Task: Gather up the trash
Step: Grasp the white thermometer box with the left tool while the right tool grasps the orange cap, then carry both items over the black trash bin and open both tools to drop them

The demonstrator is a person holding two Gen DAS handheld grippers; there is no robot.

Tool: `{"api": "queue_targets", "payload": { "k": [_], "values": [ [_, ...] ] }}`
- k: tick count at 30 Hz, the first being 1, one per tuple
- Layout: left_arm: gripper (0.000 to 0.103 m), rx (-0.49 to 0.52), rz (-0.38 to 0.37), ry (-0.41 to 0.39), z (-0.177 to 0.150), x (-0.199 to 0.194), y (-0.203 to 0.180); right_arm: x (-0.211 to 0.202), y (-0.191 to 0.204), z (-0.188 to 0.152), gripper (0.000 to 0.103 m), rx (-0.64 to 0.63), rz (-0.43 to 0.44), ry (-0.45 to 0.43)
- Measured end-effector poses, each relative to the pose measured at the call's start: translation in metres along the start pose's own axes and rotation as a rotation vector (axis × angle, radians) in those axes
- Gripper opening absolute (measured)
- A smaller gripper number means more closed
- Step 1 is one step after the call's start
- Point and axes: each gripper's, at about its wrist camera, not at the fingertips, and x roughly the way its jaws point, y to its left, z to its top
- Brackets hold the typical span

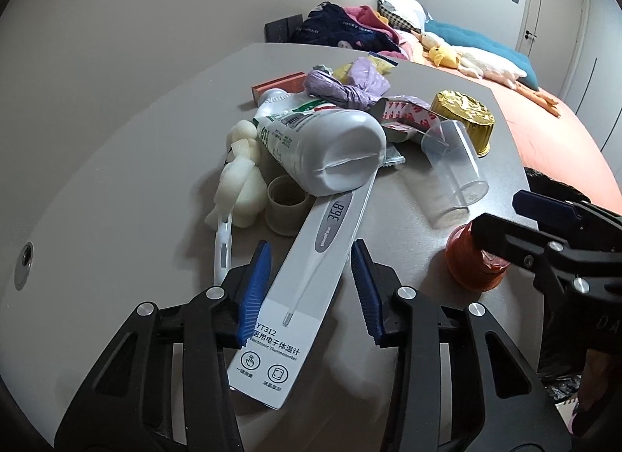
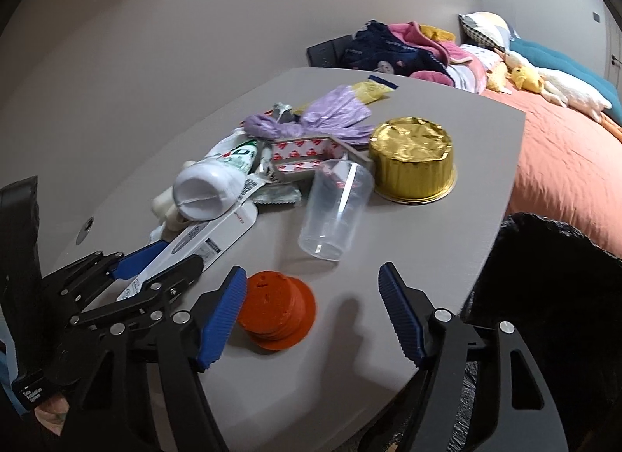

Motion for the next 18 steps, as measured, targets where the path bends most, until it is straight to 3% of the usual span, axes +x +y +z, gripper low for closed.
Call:
{"api": "queue_targets", "payload": {
  "k": [6,12,13,15,18],
  "values": [
    [0.03,-0.002,-0.03,0.006,-0.002,-0.001,0.002,-0.001,0.008,-0.002,0.063,-0.022,0.032,0.011],
    [0.028,-0.019,-0.05,0.006,-0.004,-0.001,0.003,0.006,0.011,-0.001,0.062,0.001,0.093,0.051],
    [0.028,-0.025,-0.056,0.006,-0.004,-0.002,0.005,0.01,0.012,-0.001,0.059,0.01,0.116,0.066],
    [0.028,-0.034,-0.064,0.004,-0.004,-0.002,0.005,0.018,0.011,-0.001,0.04,0.025,0.146,0.102],
    [0.028,-0.047,-0.073,0.003,-0.005,-0.002,0.008,0.02,0.012,0.0,0.039,0.037,0.156,0.103]
  ]
}}
